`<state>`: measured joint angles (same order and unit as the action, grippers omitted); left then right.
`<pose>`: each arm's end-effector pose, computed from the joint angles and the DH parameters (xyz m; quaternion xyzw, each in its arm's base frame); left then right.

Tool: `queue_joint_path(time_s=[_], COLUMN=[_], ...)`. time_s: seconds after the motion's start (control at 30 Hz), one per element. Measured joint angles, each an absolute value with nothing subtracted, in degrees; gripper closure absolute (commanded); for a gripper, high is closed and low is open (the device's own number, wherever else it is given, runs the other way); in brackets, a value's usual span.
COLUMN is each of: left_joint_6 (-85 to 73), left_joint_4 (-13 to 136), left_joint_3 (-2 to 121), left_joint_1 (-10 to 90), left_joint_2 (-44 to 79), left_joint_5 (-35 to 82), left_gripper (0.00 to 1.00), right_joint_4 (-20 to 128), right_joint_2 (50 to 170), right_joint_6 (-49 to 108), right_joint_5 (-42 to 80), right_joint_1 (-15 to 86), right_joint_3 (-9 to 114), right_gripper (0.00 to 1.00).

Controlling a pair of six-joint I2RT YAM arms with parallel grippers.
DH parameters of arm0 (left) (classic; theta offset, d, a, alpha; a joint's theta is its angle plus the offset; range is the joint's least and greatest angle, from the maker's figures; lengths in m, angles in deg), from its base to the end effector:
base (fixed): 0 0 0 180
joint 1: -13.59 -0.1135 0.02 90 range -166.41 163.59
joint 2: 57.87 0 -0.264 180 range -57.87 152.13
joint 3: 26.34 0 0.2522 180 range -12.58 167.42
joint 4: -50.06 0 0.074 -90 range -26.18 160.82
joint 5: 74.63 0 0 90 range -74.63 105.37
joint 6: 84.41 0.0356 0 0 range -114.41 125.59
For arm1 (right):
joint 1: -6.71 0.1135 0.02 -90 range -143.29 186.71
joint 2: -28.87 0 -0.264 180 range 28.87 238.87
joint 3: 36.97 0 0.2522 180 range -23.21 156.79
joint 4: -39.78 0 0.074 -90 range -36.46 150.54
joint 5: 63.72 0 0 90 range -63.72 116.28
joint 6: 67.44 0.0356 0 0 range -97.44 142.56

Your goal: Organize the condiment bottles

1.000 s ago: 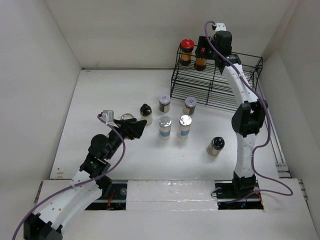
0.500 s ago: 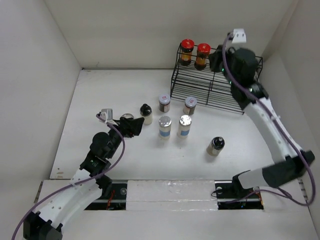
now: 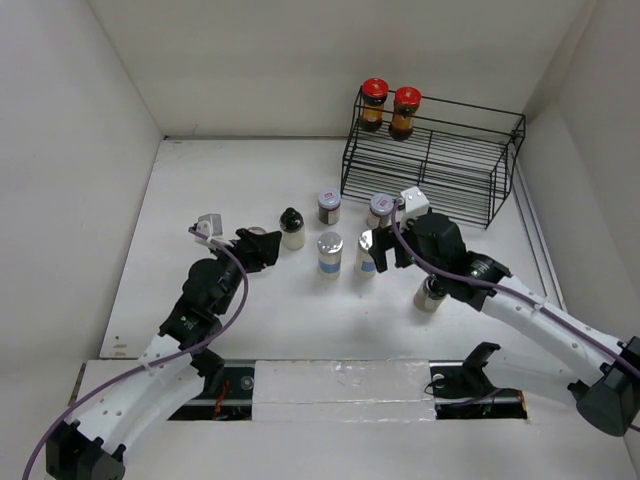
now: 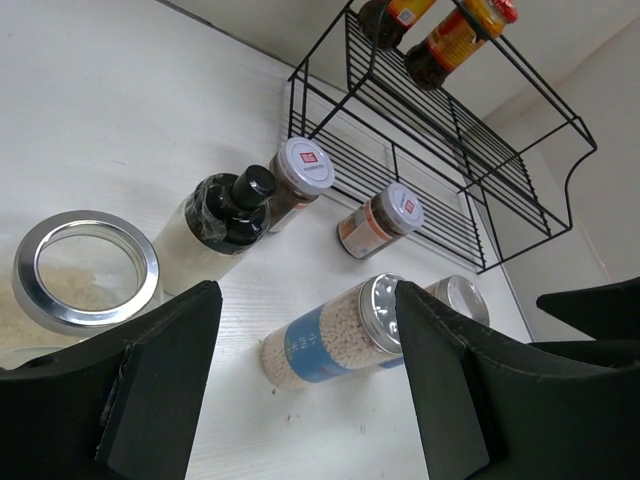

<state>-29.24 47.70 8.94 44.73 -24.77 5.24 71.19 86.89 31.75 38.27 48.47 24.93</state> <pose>0.1398 -0.0772 0.2759 -0.0866 0.6735 -0.3481 0.6464 0.1752 0.1465 0.3042 -0.1865 0.8314 0.1412 0.5040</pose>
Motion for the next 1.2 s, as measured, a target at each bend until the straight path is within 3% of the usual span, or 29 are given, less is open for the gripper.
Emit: queue_joint_path(time_s=[0.3,0.4,0.47,0.57,0.73,0.9,1.03,1.2], left_joint_6=[-29.2,-29.2,-29.2,-29.2,-29.2,-29.2,-29.2,-29.2], left_joint_4=[47.3,47.4,47.4,46.7,46.2,46.1,46.1,45.5], left_joint_3=[8.9,8.9,8.9,8.9,8.9,8.9,8.9,8.9], left_joint_1=[44.7,44.7,44.7,44.7,44.7,44.7,44.7,44.7], left_joint_2=[-26.6,-26.6,-26.6,-26.6,-26.6,-26.6,-26.9,-26.8], left_joint_5=[5.3,5.3,5.5,5.9,6.6,7.3,7.6,7.9], left_gripper=[0.35,0.35,0.35,0.35,0.35,0.35,0.35,0.35], right_joint_4=[69.8,68.8,68.0,66.8,68.6,71.6,70.4,67.7], right_joint_2=[101.2,104.0,104.9,106.1,107.3,101.1,100.2,109.0], right_joint_6=[30.0,29.4,29.0,28.9,28.8,28.3,28.2,27.6], right_joint_5=[36.9,37.2,38.0,39.6,41.2,39.8,38.3,37.5], right_joint_1=[50.0,50.5,50.6,50.4,50.1,45.1,34.3,21.2], right_joint_3=[29.3,30.3,30.3,30.4,32.8,38.0,50.3,70.0], right_gripper=[0.0,0.07,0.2,0.52,0.57,0.58,0.58,0.63])
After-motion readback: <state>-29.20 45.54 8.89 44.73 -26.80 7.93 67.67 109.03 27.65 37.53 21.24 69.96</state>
